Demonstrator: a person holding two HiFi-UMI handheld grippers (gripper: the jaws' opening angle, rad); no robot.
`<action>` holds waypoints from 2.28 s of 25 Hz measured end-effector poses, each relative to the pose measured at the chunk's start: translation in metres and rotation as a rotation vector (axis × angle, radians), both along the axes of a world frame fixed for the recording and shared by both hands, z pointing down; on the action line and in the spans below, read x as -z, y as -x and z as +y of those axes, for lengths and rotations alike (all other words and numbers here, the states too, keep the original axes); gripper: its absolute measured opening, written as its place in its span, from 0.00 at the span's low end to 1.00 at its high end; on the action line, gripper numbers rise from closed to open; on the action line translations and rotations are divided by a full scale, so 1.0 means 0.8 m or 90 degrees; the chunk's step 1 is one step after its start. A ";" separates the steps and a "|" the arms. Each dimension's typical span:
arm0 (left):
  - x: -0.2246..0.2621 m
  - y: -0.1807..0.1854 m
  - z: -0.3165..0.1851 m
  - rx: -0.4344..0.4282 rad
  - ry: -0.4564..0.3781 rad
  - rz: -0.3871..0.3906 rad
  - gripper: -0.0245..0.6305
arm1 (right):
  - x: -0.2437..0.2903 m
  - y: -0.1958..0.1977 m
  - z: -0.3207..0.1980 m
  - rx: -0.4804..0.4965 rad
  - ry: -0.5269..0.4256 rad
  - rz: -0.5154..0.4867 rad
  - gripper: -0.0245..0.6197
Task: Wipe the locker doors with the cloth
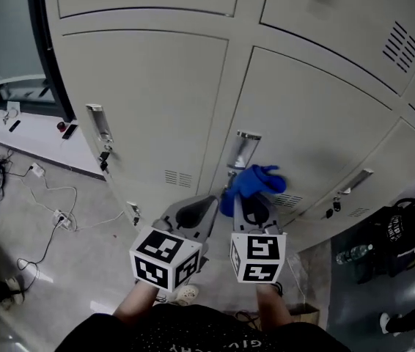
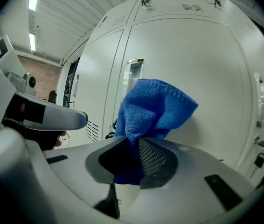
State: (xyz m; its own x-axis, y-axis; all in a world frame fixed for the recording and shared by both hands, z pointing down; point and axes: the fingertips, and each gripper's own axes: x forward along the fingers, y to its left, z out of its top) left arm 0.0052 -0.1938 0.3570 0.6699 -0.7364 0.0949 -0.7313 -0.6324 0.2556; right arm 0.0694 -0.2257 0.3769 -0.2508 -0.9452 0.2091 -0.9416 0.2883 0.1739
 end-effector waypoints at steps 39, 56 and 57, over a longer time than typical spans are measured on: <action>-0.002 -0.105 0.004 -0.102 0.004 -0.014 0.05 | -0.004 -0.157 0.001 -0.162 0.012 -0.054 0.14; 0.006 -0.162 0.008 -0.140 0.004 -0.002 0.05 | -0.001 -0.248 0.015 -0.242 0.016 -0.030 0.14; 0.006 -0.164 0.009 -0.141 0.004 -0.001 0.05 | -0.001 -0.249 0.015 -0.243 0.015 -0.029 0.14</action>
State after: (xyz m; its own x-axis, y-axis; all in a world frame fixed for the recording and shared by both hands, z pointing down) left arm 0.1363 -0.1866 0.3522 0.8151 -0.5707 0.0998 -0.5751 -0.7761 0.2589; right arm 0.2683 -0.2136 0.3777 0.1083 -0.9673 0.2294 -0.9886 -0.0804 0.1276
